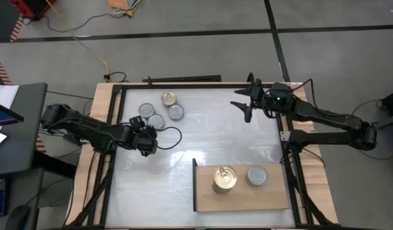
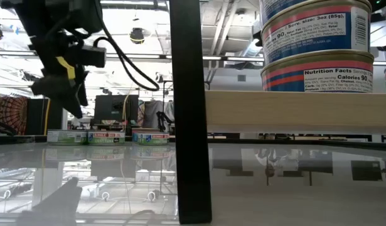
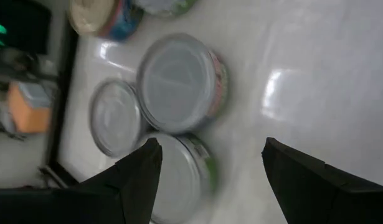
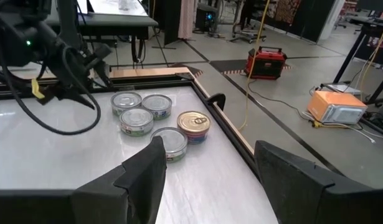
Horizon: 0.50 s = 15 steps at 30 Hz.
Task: Stack canned seafood by type on shelf
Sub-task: Stack the green tuna can on top of the green tuna can on the shelf
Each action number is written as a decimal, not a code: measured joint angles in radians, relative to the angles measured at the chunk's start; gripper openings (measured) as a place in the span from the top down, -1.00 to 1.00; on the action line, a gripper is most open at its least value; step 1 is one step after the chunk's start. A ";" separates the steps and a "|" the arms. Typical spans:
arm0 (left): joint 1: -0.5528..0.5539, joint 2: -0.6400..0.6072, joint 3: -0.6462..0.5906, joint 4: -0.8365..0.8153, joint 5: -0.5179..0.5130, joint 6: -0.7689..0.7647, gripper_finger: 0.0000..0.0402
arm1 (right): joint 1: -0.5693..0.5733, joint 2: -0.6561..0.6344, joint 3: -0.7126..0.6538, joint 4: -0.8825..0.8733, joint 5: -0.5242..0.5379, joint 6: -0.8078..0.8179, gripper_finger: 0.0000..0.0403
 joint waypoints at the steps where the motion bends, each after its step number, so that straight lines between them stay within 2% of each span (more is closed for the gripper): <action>1: 0.005 0.012 0.002 0.012 -0.016 0.024 -0.32 | 0.000 0.000 0.000 0.000 0.000 0.000 -0.35; 9: 0.076 0.151 0.005 0.145 -0.043 0.375 -0.32 | 0.001 0.000 0.000 -0.001 0.000 0.003 -0.35; 15: 0.111 0.248 0.006 0.178 -0.055 0.448 -0.29 | 0.000 0.000 0.000 -0.002 0.000 0.002 -0.35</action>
